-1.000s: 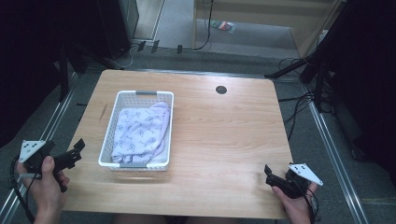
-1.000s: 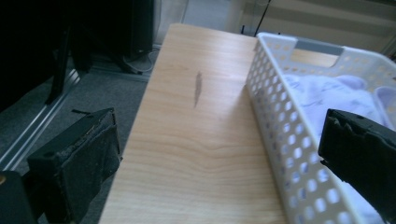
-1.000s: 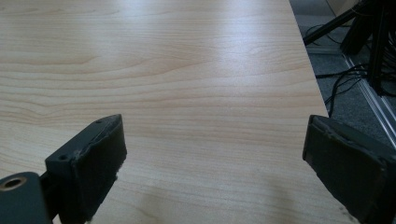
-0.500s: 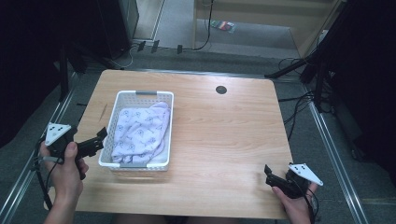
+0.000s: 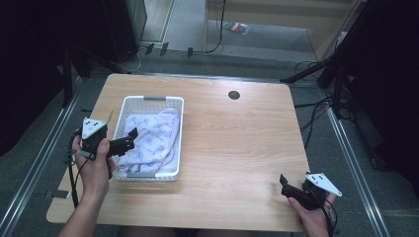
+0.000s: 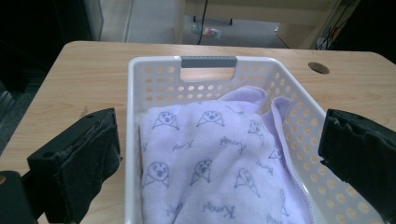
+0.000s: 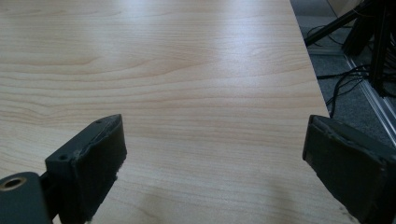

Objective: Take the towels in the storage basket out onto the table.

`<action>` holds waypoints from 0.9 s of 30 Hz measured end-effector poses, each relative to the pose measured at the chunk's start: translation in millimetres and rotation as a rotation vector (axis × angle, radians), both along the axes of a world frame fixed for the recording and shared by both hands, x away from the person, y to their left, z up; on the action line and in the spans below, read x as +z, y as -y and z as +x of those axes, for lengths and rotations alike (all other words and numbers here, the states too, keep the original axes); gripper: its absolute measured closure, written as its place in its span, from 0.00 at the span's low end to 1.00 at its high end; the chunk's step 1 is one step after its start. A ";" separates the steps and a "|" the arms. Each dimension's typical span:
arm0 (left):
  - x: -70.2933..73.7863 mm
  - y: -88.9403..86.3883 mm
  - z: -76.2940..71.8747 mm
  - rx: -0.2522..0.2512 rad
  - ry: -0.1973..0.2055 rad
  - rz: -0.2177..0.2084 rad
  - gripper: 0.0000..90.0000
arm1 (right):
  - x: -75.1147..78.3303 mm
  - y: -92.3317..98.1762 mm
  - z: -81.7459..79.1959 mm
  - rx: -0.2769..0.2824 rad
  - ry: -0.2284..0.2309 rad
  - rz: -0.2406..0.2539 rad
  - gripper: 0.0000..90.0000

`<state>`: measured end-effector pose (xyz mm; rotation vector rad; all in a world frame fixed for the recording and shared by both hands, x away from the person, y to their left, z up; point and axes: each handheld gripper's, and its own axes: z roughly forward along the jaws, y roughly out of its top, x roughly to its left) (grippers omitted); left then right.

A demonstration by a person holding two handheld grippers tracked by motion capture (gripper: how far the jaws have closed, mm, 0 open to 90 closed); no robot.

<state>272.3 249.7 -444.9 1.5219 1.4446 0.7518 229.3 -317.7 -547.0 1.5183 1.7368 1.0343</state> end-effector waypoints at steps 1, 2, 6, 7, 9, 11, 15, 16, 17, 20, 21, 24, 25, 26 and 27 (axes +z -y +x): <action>-0.4 1.9 2.1 0.000 0.001 0.001 0.00 | 0.0 0.0 0.0 0.000 0.000 0.000 0.06; -0.4 1.9 2.1 0.000 0.001 0.001 0.00 | 0.0 0.0 0.0 0.000 0.000 0.001 0.06; -2.0 8.5 10.6 -0.001 0.003 -0.002 0.00 | 0.0 0.0 0.0 0.001 0.000 0.000 0.06; -2.8 10.6 14.3 -0.008 0.003 0.000 0.00 | 0.0 0.0 -0.1 0.001 0.000 0.001 0.06; -3.7 12.7 17.3 -0.018 0.015 0.006 0.00 | 0.0 0.1 -0.1 0.001 0.000 0.001 0.06; -5.2 14.8 20.6 -0.020 0.018 0.001 0.00 | 0.1 0.0 -0.1 0.000 0.001 0.003 0.06; -9.9 18.7 28.7 -0.009 -0.016 0.016 0.00 | 0.0 0.0 0.0 0.002 0.000 0.002 0.06; -13.6 20.8 34.3 -0.008 -0.042 0.019 0.00 | 0.0 0.1 -0.1 0.002 0.000 0.002 0.06; -13.6 20.8 34.3 -0.008 -0.042 0.019 0.00 | 0.0 0.1 -0.1 0.002 0.000 0.002 0.06; -19.8 24.9 43.3 0.001 -0.070 0.040 0.00 | 0.1 0.0 -0.1 0.000 0.001 0.004 0.06; -23.6 26.6 47.5 -0.012 -0.091 0.046 0.00 | 0.0 0.1 -0.1 0.000 0.001 0.003 0.06; -27.0 28.2 51.4 -0.032 -0.118 0.037 0.00 | 0.1 0.1 -0.1 0.000 0.000 0.004 0.06; -30.1 30.2 55.1 -0.035 -0.146 0.044 0.00 | 0.0 0.1 0.0 0.000 -0.001 0.005 0.06; -31.8 31.4 57.1 -0.040 -0.159 0.041 0.00 | 0.0 0.1 0.0 0.000 -0.001 0.004 0.06; -33.7 32.6 59.2 -0.043 -0.178 0.038 0.00 | 0.0 0.1 0.0 0.001 -0.001 0.004 0.06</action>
